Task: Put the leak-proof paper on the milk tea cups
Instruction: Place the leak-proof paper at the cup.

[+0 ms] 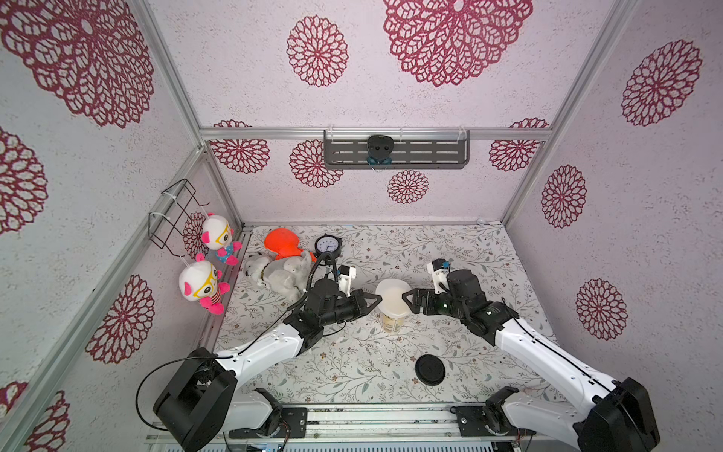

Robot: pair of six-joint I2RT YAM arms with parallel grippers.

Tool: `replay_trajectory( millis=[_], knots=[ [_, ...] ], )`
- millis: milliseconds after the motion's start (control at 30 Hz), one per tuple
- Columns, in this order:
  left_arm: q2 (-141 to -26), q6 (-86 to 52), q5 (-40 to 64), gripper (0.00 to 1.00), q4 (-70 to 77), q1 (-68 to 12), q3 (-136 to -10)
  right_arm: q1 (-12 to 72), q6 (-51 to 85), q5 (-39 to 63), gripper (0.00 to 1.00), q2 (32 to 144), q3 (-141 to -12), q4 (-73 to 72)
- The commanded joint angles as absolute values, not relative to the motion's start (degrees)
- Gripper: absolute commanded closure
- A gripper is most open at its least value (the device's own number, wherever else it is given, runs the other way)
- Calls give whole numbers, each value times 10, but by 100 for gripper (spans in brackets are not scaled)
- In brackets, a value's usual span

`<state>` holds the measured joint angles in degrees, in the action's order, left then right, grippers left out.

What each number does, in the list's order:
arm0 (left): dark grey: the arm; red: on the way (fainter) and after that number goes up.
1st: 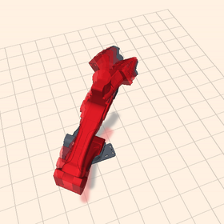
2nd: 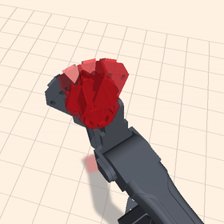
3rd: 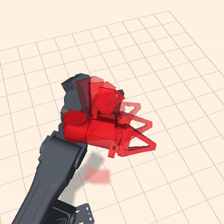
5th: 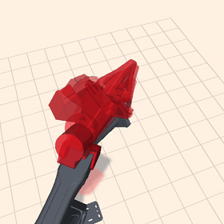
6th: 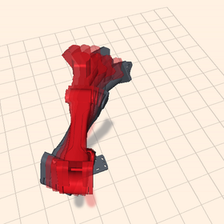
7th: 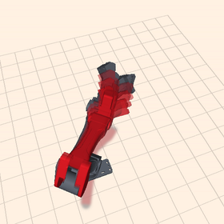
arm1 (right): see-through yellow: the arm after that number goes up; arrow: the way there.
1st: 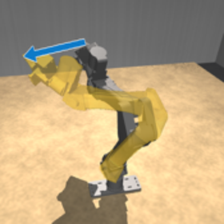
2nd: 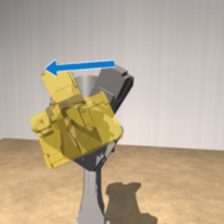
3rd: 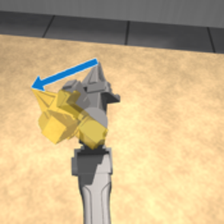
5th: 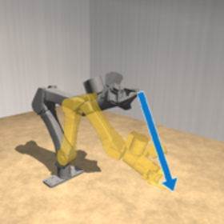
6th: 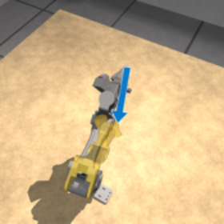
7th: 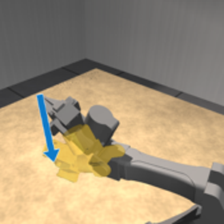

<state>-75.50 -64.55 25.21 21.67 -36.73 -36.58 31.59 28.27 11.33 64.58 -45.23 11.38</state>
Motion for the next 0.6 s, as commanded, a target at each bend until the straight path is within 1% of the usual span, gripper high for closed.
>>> replay_trajectory(
  millis=[0,300,467,533,567],
  knots=[
    [-750,-646,261,97,226,-362,-360,320,269,111,9,644,-472,122],
    [-751,-647,266,97,233,-362,-351,320,267,107,9,634,-471,130],
    [-752,-652,270,86,242,-362,-346,320,266,104,9,629,-468,135],
    [-750,-653,269,78,244,-362,-344,320,265,103,9,629,-467,134],
    [-750,-654,268,77,244,-362,-344,320,265,103,9,628,-468,134]
  ],
)
